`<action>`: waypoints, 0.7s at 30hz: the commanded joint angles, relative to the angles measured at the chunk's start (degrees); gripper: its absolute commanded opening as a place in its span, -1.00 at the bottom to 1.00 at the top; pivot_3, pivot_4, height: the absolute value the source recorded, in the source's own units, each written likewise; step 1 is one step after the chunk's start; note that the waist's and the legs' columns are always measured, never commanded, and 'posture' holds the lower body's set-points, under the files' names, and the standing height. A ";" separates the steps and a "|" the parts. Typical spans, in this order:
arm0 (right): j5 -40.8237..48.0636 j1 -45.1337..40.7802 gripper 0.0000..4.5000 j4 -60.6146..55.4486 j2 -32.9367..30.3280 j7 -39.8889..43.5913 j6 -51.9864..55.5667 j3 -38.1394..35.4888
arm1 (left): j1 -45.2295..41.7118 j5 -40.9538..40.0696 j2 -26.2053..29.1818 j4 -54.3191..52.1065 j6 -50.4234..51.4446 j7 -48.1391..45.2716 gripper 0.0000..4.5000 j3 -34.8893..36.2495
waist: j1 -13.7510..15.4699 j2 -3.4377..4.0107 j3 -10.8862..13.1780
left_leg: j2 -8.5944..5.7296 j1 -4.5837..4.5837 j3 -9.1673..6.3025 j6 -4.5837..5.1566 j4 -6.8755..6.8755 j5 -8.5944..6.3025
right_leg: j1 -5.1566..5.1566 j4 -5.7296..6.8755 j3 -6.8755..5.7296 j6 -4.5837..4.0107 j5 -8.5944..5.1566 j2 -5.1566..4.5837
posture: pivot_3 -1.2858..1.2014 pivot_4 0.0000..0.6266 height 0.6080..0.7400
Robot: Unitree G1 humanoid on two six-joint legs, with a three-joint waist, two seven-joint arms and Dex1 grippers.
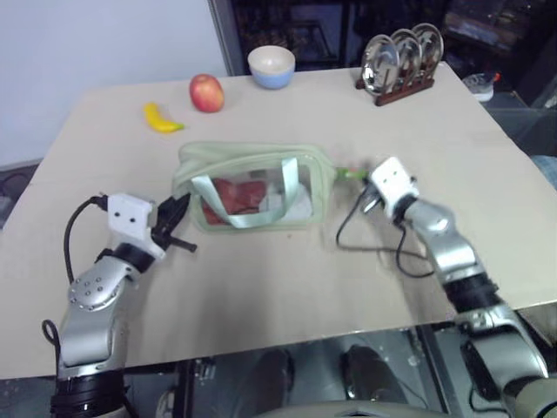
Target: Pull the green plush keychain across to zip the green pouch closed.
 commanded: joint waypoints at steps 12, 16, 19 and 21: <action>7.37 -3.02 0.16 0.62 -6.30 13.76 -1.67 -4.75 | -5.85 8.91 -8.11 -1.12 -2.76 9.98 -1.00 -6.91 | -0.11 -0.04 0.00 | -0.04 -0.91 -0.14 -0.24 0.14 0.15 | -0.58 -0.32 -0.18 0.00 0.01 -0.07 | 0.03 -0.52 1.00; 24.67 -0.37 0.16 -13.75 -5.17 17.97 16.72 -11.68 | -4.14 9.32 -8.95 -0.42 -3.50 9.87 -1.00 -7.08 | -0.08 -0.04 -0.01 | 0.01 -0.90 -0.17 -0.23 0.13 0.14 | -0.56 -0.31 -0.19 0.00 0.01 -0.05 | 0.03 -0.52 1.00; 33.36 -1.88 0.16 -17.23 -2.62 13.55 26.75 -16.89 | -3.79 9.36 -9.13 -0.27 -3.65 9.70 -1.00 -7.21 | -0.02 -0.04 -0.01 | 0.00 -0.86 -0.18 0.02 0.18 0.00 | -0.51 -0.27 -0.19 0.00 0.01 -0.07 | 0.03 -0.52 1.00; 33.46 -2.05 0.16 -18.05 -2.17 11.96 29.90 -16.04 | -4.02 9.34 -9.01 0.12 -3.70 9.57 -1.00 -7.18 | 0.08 -0.04 -0.01 | -0.01 -0.82 -0.19 0.02 0.22 -0.01 | -0.48 -0.22 -0.20 0.00 0.01 -0.07 | 0.03 -0.52 1.00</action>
